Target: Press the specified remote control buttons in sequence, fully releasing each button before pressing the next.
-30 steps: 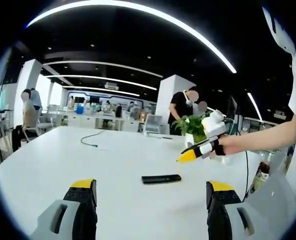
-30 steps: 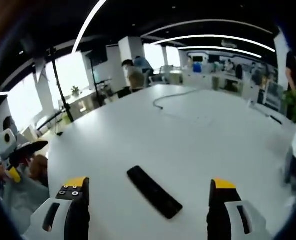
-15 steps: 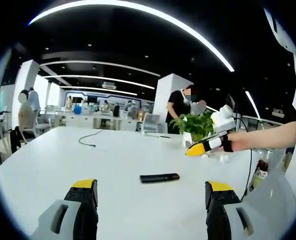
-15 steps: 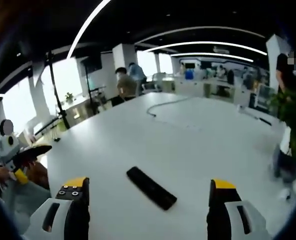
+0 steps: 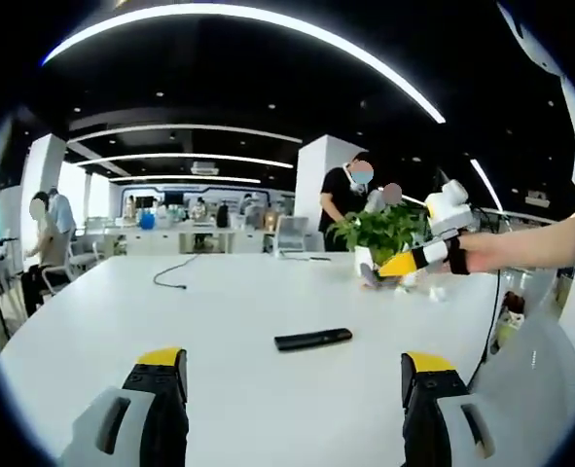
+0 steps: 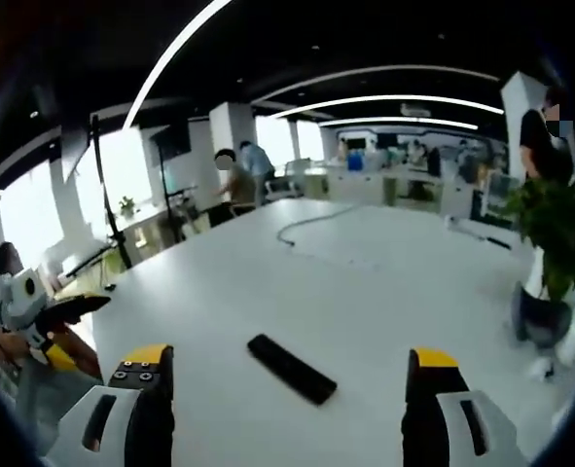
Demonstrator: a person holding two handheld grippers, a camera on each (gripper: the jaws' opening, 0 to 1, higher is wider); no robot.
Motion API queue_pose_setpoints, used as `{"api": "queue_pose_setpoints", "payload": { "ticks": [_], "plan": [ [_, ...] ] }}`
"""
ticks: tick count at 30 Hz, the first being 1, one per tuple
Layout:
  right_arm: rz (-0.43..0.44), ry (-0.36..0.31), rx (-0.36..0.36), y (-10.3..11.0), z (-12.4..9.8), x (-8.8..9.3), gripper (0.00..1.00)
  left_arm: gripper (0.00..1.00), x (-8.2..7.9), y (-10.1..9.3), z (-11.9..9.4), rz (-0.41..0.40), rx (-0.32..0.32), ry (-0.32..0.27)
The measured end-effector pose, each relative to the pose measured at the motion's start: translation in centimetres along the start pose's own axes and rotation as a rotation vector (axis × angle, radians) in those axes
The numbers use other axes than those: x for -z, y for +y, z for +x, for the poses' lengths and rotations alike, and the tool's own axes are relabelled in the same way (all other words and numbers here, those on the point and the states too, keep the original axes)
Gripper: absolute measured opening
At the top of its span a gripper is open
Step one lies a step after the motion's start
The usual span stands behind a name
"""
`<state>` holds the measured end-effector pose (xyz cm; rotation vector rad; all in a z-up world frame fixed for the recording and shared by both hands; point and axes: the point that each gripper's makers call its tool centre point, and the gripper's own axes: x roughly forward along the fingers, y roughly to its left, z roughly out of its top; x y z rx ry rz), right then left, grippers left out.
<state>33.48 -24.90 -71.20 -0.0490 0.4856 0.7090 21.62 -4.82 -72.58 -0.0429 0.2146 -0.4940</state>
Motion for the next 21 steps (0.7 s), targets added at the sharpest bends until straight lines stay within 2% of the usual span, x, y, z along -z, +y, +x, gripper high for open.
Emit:
{"api": "queue_pose_setpoints", "payload": {
  "ticks": [5,8,13,21],
  "plan": [
    [-0.012,-0.010,0.008,0.2,-0.8,0.1,0.99,0.95,0.0,0.0,-0.1,0.000,0.001,0.000],
    [-0.015,-0.038,0.007,0.6,-1.5,-0.2,0.99,0.95,0.1,-0.2,-0.1,0.002,0.011,0.008],
    [-0.075,-0.073,0.008,1.0,-2.6,-0.3,0.99,0.96,0.0,-0.3,-0.1,0.042,0.011,0.010],
    [-0.124,-0.156,0.033,1.8,-4.5,-1.1,0.99,0.95,0.0,0.0,0.1,0.015,0.005,0.005]
  ]
}}
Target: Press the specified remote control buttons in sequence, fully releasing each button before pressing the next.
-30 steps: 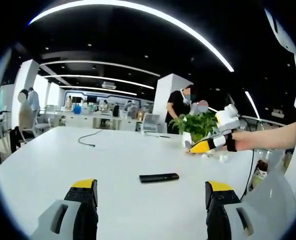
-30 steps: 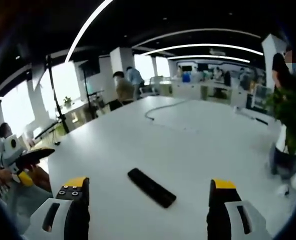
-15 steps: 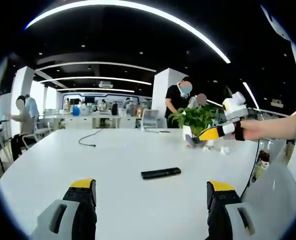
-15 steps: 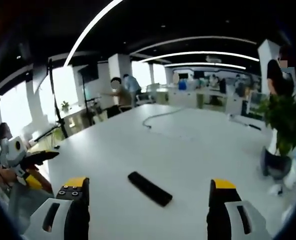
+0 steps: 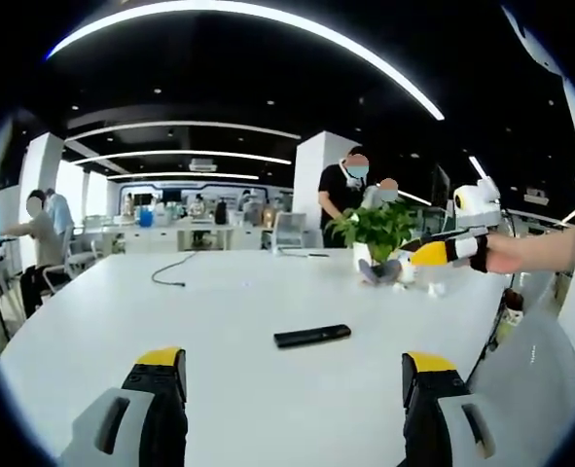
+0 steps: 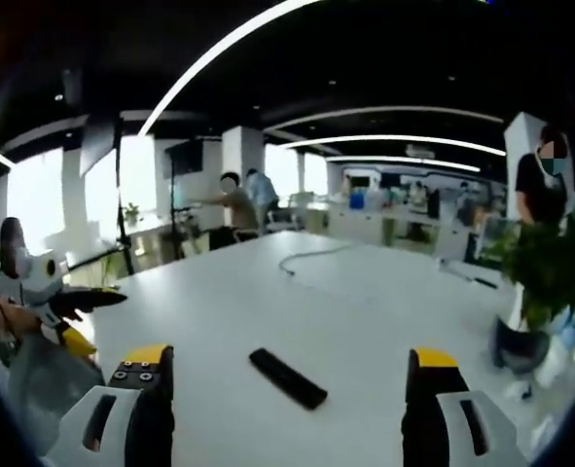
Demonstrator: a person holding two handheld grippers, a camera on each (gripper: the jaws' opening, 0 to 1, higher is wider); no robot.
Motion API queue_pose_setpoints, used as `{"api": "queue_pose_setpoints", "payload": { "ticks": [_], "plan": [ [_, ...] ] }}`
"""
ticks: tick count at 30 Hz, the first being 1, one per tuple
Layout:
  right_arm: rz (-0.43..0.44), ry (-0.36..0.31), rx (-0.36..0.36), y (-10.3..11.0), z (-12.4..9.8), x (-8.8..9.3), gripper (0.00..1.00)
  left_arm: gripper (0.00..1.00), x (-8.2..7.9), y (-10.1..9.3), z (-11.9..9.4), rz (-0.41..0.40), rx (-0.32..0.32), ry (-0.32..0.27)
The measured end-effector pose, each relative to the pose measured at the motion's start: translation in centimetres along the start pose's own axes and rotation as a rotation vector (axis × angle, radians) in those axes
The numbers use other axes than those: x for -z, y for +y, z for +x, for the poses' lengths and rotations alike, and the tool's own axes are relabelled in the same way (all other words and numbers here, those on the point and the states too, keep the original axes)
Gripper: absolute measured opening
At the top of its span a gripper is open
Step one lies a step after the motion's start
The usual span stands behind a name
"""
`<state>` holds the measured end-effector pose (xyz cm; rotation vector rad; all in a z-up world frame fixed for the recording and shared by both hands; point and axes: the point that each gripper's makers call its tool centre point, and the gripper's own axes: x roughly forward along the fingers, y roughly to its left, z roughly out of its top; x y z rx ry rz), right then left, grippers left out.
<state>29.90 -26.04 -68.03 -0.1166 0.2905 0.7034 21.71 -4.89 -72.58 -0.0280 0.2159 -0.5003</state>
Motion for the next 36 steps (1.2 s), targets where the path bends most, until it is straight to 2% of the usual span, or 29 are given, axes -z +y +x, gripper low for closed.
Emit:
{"api": "queue_pose_setpoints", "payload": {
  "ticks": [4,11,14,19,25,29,34,36],
  "plan": [
    [-0.024,-0.022,0.007,0.6,-0.8,-0.3,0.99,0.95,0.0,0.1,0.1,-0.003,-0.003,-0.001],
    [-0.072,-0.034,0.037,1.2,-2.2,0.4,0.99,0.95,0.1,0.3,0.3,-0.022,-0.015,-0.006],
    [-0.094,-0.020,0.057,1.4,-2.7,1.0,0.99,0.95,0.5,0.4,0.5,-0.036,-0.012,0.019],
    [-0.112,0.008,0.072,1.3,-3.6,2.5,0.99,0.95,0.3,0.3,0.5,-0.042,-0.006,0.008],
    [-0.080,0.001,0.101,0.9,-5.1,3.8,0.99,0.95,0.9,0.0,0.9,-0.034,0.003,0.041],
    [-0.054,0.004,0.136,0.1,-6.3,5.0,0.99,0.95,0.8,0.3,0.9,-0.048,-0.005,0.037],
    [-0.007,0.025,0.150,0.2,-6.5,6.9,0.98,0.95,0.9,0.4,0.9,-0.048,-0.007,0.042],
    [-0.007,0.026,0.149,0.4,-6.4,7.2,0.97,0.95,1.0,0.4,0.9,-0.046,-0.007,0.045]
  ]
}}
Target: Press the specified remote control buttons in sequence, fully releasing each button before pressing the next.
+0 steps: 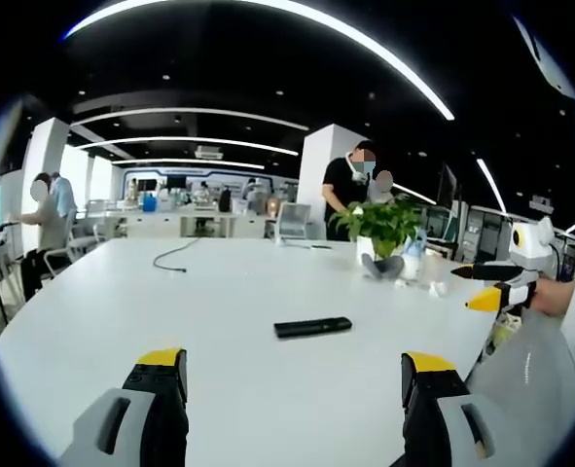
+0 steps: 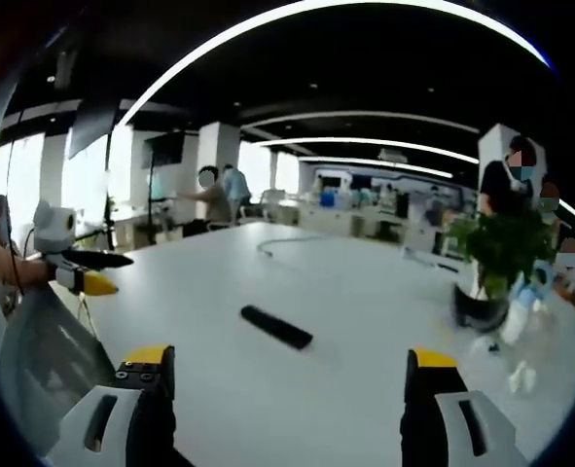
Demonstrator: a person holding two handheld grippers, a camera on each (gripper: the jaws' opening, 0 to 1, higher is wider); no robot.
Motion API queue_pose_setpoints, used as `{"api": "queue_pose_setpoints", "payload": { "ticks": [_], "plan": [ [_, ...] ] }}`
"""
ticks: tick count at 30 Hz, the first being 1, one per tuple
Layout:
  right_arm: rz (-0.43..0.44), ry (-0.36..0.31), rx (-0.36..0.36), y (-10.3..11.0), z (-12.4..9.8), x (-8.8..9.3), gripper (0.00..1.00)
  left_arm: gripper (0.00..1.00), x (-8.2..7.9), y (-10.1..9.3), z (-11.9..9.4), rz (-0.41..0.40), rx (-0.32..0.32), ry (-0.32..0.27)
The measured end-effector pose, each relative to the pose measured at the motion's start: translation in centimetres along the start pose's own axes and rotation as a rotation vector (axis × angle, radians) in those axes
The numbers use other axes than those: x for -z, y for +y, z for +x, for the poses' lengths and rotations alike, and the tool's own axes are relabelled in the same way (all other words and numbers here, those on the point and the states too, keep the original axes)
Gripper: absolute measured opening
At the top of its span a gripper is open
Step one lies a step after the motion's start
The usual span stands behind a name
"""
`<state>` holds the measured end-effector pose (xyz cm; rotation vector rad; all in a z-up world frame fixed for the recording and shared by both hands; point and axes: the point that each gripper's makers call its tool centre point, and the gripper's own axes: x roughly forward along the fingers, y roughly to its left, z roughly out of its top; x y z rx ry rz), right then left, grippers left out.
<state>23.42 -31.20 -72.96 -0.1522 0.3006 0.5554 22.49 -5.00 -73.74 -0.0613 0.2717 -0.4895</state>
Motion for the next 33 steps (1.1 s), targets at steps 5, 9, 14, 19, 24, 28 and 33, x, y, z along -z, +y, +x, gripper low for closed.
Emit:
{"api": "queue_pose_setpoints", "payload": {
  "ticks": [5,9,14,19,24,28,33],
  "plan": [
    [-0.004,-0.004,0.000,-0.2,0.2,0.2,0.96,0.95,0.0,0.1,-0.1,-0.002,-0.008,0.000],
    [-0.008,0.009,0.000,0.0,0.2,0.5,0.94,0.94,-0.1,0.3,-0.2,-0.006,-0.014,-0.007],
    [-0.015,0.024,0.019,-0.3,0.1,0.9,0.93,0.94,-0.1,0.3,-0.2,-0.006,-0.019,-0.012],
    [-0.017,0.035,0.022,-0.3,0.0,1.2,0.92,0.94,-0.2,0.4,-0.3,0.002,-0.025,-0.019],
    [-0.018,0.047,0.014,0.0,-0.1,1.4,0.92,0.93,-0.2,0.4,-0.4,-0.010,-0.028,-0.025],
    [-0.018,0.051,0.014,0.1,-0.2,1.5,0.91,0.93,0.0,0.3,-0.5,-0.007,-0.026,-0.015],
    [-0.007,0.050,0.023,-0.1,-0.3,1.5,0.91,0.93,0.0,0.3,-0.5,-0.014,-0.025,-0.018]
  ]
}}
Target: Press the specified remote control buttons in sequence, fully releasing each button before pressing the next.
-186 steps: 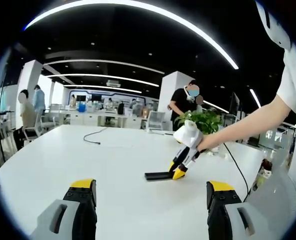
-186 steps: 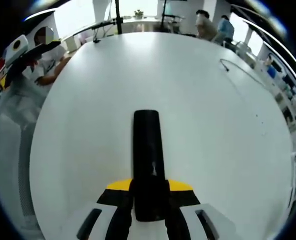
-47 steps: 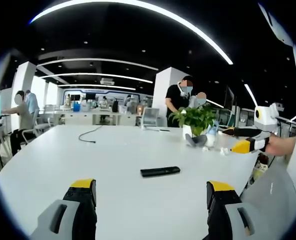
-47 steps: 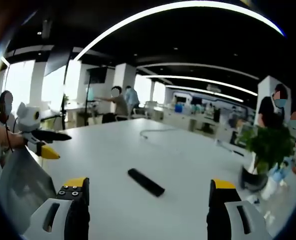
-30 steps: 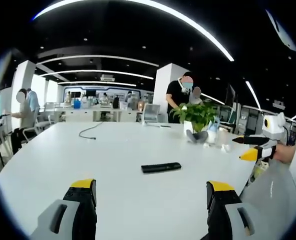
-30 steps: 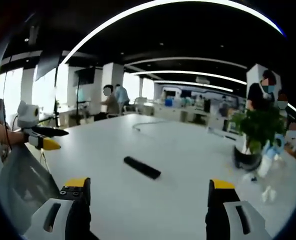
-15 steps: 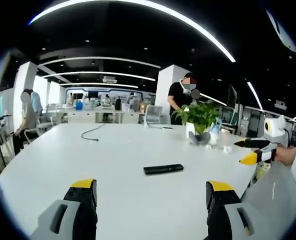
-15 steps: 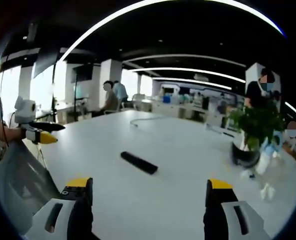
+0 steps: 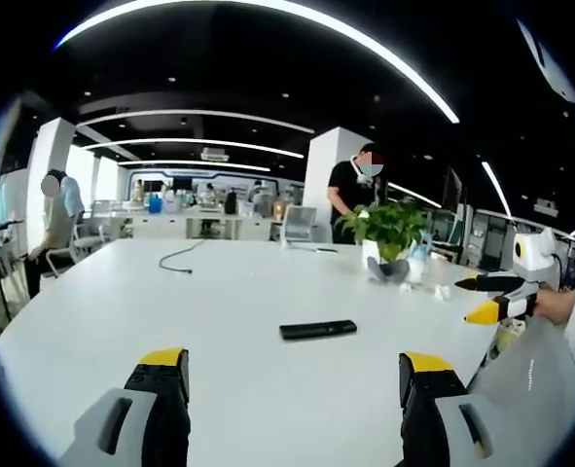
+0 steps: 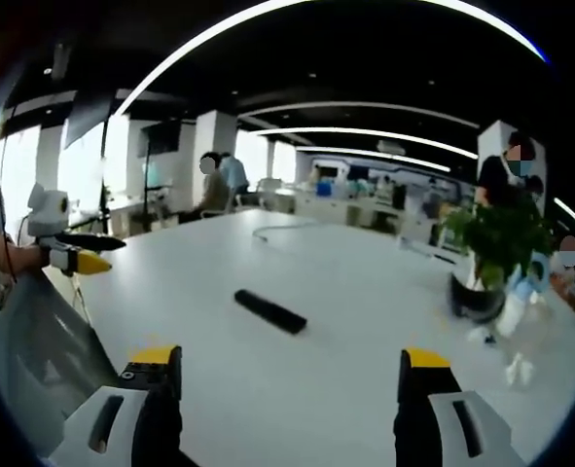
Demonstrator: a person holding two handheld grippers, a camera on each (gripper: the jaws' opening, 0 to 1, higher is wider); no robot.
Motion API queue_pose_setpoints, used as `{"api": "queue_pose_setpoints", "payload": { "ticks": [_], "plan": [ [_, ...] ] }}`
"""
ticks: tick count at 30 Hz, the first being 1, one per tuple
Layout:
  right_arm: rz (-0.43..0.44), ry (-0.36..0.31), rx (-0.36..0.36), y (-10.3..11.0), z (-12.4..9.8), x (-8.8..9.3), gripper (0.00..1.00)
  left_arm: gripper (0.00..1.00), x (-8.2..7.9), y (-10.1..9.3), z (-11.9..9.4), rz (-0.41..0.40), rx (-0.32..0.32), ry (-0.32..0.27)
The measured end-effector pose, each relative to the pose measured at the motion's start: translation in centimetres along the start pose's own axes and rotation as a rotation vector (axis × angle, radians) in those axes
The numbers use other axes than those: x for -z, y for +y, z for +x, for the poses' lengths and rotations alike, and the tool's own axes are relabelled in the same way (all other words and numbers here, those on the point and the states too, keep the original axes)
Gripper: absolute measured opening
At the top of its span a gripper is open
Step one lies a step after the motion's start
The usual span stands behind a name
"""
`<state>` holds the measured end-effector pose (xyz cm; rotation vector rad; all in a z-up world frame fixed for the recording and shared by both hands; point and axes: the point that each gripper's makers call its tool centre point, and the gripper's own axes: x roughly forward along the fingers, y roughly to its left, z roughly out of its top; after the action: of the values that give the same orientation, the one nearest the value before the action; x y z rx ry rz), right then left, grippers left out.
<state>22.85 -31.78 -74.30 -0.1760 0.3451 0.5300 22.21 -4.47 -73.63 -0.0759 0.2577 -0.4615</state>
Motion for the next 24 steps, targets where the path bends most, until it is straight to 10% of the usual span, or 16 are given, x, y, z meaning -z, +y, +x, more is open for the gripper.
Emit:
{"api": "queue_pose_setpoints", "payload": {
  "ticks": [24],
  "plan": [
    [0.003,0.015,-0.006,0.16,0.01,0.23,0.90,0.92,0.05,0.02,-0.14,-0.006,0.000,0.003]
  ]
}}
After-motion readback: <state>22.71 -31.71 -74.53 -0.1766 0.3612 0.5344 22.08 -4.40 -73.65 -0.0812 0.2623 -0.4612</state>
